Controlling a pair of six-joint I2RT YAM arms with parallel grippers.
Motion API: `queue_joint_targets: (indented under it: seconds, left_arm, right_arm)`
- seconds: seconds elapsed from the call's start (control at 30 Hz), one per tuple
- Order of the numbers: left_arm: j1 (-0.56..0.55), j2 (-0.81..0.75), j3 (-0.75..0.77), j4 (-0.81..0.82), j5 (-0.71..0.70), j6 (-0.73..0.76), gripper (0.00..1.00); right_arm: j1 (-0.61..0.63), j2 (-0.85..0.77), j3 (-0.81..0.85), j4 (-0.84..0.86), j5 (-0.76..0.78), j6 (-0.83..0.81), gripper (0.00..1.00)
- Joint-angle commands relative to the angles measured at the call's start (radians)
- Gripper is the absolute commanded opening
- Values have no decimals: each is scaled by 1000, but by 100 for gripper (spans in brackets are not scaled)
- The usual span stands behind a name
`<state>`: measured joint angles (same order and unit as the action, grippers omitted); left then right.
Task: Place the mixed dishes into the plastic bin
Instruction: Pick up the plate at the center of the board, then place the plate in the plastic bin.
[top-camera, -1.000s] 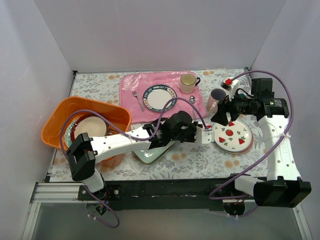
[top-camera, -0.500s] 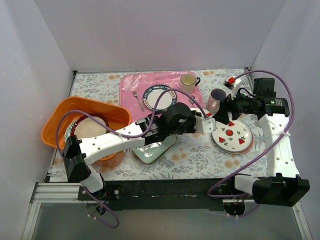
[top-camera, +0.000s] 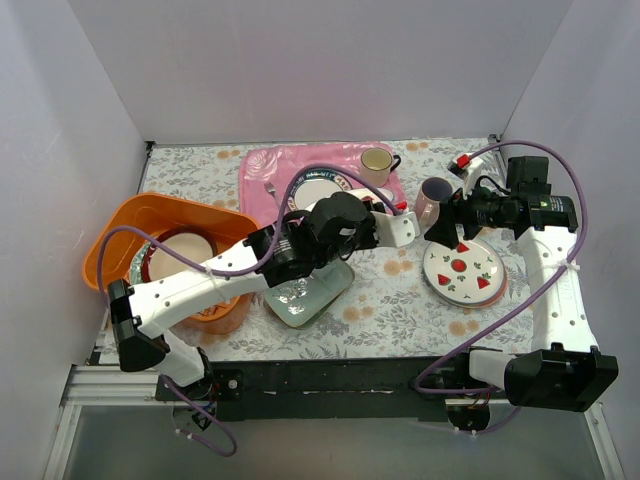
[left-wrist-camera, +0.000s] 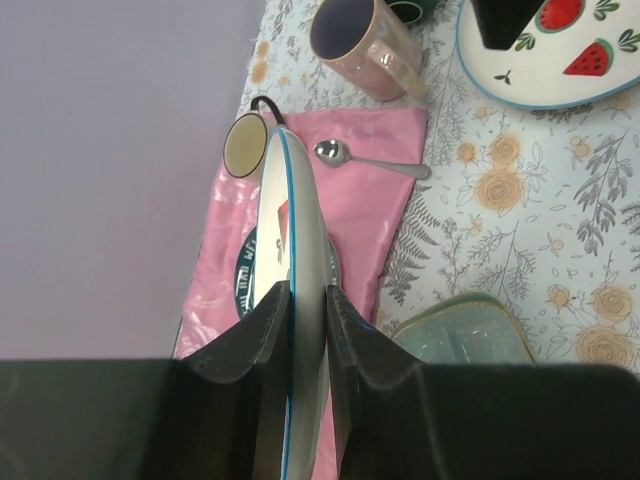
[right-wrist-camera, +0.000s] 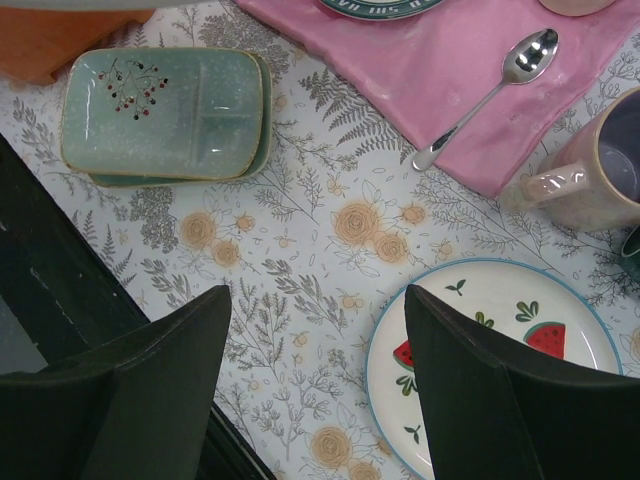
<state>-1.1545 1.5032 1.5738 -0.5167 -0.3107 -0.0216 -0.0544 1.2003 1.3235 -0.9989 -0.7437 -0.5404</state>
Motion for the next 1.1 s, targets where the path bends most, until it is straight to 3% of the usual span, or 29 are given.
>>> queue_joint_targets:
  seconds: [0.0,0.53,1.07]
  left_arm:
    - [-4,-107,80,3,-128,29,0]
    - [9,-225,60,-109,-360,-3,0]
    - [183,-327,-60,-198,-369,-51,0]
  right_arm:
    - [-7,2,-7,26,-23,7,78]
    - [-13,-5,-30,29,-25,-6,78]
    - [-18,-11,-29,13,-23,-21,78]
